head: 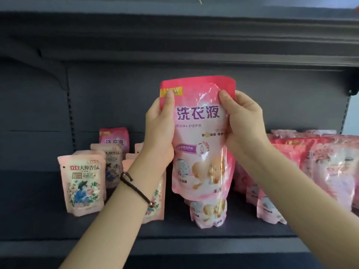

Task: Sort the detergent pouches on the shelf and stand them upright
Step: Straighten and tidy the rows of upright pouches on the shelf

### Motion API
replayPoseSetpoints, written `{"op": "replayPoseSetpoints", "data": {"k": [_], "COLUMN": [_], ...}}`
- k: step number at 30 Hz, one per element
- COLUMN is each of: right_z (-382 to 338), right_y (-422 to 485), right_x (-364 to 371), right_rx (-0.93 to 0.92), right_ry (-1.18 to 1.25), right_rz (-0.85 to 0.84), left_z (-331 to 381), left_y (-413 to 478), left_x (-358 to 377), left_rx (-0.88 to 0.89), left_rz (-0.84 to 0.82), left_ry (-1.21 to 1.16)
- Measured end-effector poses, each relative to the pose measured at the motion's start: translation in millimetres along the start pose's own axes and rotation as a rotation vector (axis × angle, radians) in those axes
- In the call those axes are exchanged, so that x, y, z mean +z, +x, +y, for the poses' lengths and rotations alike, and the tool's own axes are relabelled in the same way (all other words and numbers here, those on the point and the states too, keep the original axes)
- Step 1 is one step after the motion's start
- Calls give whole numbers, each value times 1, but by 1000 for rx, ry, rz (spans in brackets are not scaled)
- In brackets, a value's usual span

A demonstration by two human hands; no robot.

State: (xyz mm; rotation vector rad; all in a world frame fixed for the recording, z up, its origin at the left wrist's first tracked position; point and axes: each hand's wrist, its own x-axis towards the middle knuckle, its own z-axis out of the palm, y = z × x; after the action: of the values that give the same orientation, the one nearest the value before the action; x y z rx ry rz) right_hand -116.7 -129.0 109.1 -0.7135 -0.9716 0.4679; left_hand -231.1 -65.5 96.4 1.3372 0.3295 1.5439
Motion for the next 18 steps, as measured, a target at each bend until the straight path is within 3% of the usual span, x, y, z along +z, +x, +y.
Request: {"op": "replayPoseSetpoints", "data": {"k": [9, 18], "right_z": [46, 102], "right_y": [-50, -55], "right_x": [-44, -64], "right_rx": [-233, -224], "right_ry": [-263, -302], "right_rz": [164, 325], "left_z": [-54, -100], "left_y": [-61, -76], "left_x": [4, 13], "left_rx": [-5, 25], "left_rz": [37, 200], "left_ry": [46, 169]}}
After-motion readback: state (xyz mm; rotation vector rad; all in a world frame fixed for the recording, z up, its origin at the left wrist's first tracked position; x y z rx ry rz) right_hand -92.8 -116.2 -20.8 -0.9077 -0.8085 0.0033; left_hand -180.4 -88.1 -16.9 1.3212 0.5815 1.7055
